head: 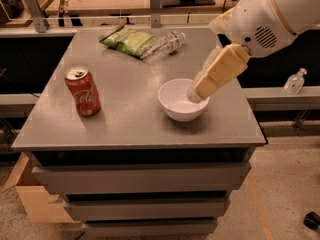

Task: Knock coke can over

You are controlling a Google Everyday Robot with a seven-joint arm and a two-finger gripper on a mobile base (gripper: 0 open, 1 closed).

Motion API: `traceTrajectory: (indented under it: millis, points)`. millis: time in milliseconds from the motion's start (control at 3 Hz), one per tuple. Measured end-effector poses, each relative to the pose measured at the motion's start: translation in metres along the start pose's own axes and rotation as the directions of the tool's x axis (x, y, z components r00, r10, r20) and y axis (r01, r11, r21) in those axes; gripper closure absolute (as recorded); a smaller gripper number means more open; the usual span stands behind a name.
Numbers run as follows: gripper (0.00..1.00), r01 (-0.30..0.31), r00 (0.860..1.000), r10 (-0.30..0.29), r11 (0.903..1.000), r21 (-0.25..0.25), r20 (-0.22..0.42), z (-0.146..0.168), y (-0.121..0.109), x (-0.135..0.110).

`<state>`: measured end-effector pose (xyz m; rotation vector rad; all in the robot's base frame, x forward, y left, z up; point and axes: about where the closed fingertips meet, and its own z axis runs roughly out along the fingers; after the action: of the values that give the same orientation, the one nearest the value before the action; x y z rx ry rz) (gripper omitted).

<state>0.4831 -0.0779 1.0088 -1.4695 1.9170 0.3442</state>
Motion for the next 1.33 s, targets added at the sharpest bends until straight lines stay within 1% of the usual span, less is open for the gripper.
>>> traceTrajectory:
  millis: [333, 667, 1000, 1333]
  points:
    - [0.0, 0.009, 0.997, -0.007, 0.9996, -0.028, 0.072, 0.046, -0.004, -0.019]
    - [0.0, 0.037, 0.994, -0.031, 0.9978, -0.055, 0.103, 0.084, -0.008, -0.037]
    - [0.0, 0.037, 0.985, -0.022, 0.9959, -0.083, 0.169, 0.12, -0.012, -0.06]
    - [0.0, 0.026, 0.968, 0.002, 0.9937, -0.109, 0.249, 0.158, -0.02, -0.086]
